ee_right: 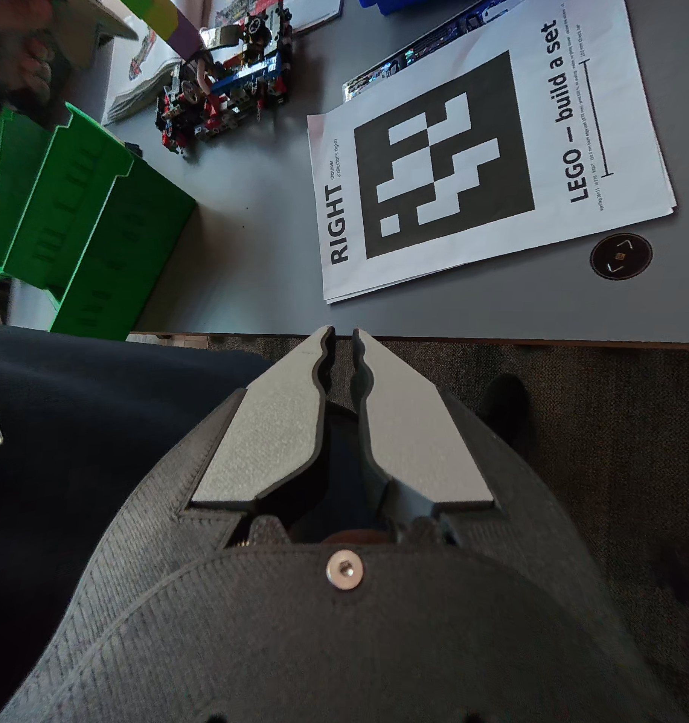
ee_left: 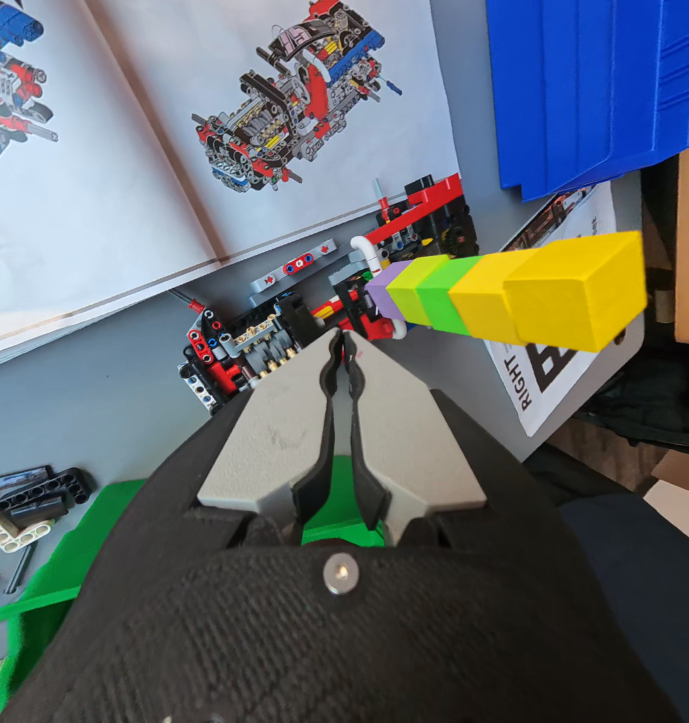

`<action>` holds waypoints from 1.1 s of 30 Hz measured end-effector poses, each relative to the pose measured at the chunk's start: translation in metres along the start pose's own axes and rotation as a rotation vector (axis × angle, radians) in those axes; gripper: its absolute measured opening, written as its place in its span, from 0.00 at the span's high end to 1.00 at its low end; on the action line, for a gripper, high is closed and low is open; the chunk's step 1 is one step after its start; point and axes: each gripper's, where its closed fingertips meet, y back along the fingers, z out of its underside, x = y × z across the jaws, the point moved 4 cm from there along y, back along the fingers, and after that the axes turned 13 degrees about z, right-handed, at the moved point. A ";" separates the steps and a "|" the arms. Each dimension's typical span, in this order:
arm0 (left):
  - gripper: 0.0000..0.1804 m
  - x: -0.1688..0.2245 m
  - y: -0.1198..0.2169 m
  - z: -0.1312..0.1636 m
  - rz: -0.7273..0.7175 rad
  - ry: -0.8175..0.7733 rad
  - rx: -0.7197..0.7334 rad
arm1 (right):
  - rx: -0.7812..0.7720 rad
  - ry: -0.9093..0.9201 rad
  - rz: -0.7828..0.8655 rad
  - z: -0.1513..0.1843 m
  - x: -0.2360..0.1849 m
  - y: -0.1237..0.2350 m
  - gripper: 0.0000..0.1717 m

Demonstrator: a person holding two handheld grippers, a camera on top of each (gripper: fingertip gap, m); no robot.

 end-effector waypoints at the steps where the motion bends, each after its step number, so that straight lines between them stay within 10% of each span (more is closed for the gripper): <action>1: 1.00 0.002 -0.001 -0.001 -0.003 -0.004 0.000 | 0.001 0.002 -0.002 -0.001 0.001 0.000 0.97; 33: 1.00 0.079 -0.028 0.025 0.028 -0.104 -0.039 | -0.031 0.081 -0.055 -0.045 0.050 -0.039 0.96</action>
